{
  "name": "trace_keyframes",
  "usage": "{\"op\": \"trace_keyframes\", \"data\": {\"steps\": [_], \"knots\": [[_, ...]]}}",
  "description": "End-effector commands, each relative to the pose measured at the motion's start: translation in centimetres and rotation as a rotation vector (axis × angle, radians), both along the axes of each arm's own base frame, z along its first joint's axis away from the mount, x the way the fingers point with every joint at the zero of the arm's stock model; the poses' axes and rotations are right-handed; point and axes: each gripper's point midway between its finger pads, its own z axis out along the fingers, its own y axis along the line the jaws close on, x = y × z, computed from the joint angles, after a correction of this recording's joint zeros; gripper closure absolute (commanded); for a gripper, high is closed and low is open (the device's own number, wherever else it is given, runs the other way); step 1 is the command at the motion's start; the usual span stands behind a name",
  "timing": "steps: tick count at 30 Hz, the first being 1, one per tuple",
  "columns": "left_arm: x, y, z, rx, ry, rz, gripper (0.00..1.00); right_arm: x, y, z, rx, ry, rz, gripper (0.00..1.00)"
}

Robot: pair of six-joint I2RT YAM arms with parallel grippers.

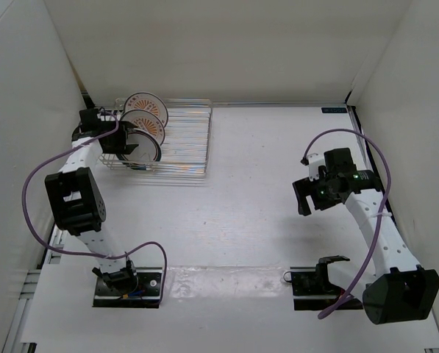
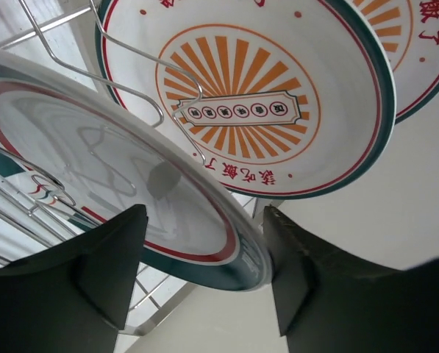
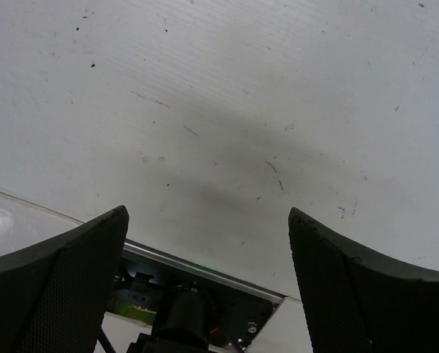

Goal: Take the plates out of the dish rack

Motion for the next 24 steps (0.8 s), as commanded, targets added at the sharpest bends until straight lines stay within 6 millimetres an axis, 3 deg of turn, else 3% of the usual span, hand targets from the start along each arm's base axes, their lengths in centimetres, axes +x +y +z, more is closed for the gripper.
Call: {"op": "trace_keyframes", "data": {"steps": [1,6,8,12,16,20,24], "knots": [[-0.8,0.0,2.9,0.008,-0.062,-0.018,0.28,-0.2,-0.4,0.0,-0.017,-0.015,-0.005,0.10],[-1.3,0.1,6.2,0.047,-0.110,-0.025,0.42,-0.7,-0.8,-0.1,-0.032,-0.012,-0.012,0.10],[-1.7,0.1,6.3,0.044,-0.112,-0.022,0.54,-0.8,-0.9,-0.2,-0.035,-0.008,-0.014,0.10],[-2.7,-0.7,7.4,-0.013,-0.132,-0.037,0.68,-0.9,-0.8,-0.1,-0.038,-0.004,-0.002,0.10],[-3.6,-1.6,7.8,-0.076,-0.129,-0.048,0.76,-0.9,-1.1,0.1,-0.060,-0.004,0.025,0.10],[-4.0,-1.5,9.5,-0.098,-0.168,-0.032,0.86,-0.7,-1.1,0.3,-0.052,-0.009,0.012,0.10],[-4.4,-0.8,10.5,-0.073,-0.197,-0.034,0.88,-1.2,-0.6,0.3,-0.023,-0.015,0.020,0.10]]}}
